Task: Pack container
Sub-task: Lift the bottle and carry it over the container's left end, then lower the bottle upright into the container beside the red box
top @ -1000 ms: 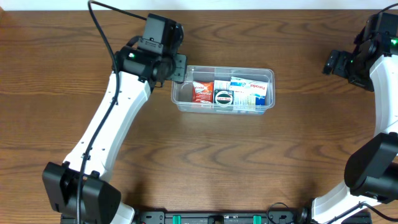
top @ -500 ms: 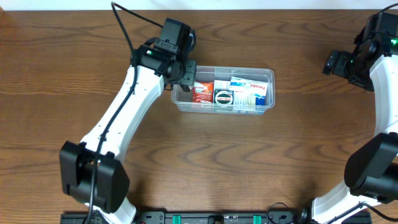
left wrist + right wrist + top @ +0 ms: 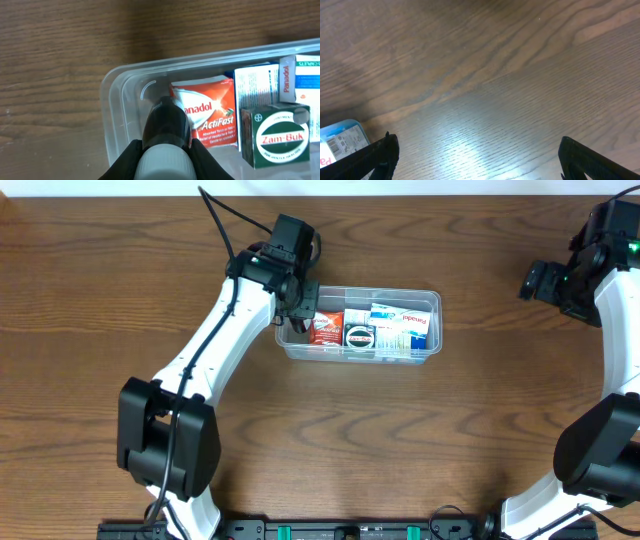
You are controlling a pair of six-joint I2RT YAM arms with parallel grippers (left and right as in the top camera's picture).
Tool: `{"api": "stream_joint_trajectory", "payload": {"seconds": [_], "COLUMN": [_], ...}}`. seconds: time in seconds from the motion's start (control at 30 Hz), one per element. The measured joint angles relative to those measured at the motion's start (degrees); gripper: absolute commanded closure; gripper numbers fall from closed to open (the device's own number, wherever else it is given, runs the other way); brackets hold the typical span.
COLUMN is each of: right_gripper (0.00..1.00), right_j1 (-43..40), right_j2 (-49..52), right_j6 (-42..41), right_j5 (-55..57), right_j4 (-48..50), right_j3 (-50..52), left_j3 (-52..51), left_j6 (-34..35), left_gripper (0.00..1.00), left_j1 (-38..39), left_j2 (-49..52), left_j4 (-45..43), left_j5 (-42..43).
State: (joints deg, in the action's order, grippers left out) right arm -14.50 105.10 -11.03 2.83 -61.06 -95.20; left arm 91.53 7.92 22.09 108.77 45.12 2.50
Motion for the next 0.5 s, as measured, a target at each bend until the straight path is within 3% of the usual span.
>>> {"api": "stream_joint_trajectory", "payload": {"seconds": [0.5], "right_gripper": [0.01], "right_j1": [0.0], "right_j2": [0.0], "right_j6": [0.0], "right_j5": [0.0], "right_j4": [0.0], "right_j3": [0.0], "left_j3": [0.0], "left_j6": [5.6], "left_gripper": [0.75], "left_j1": [0.0], "left_j2": [1.7], "left_j4": [-0.6], "left_j5": [-4.4]}}
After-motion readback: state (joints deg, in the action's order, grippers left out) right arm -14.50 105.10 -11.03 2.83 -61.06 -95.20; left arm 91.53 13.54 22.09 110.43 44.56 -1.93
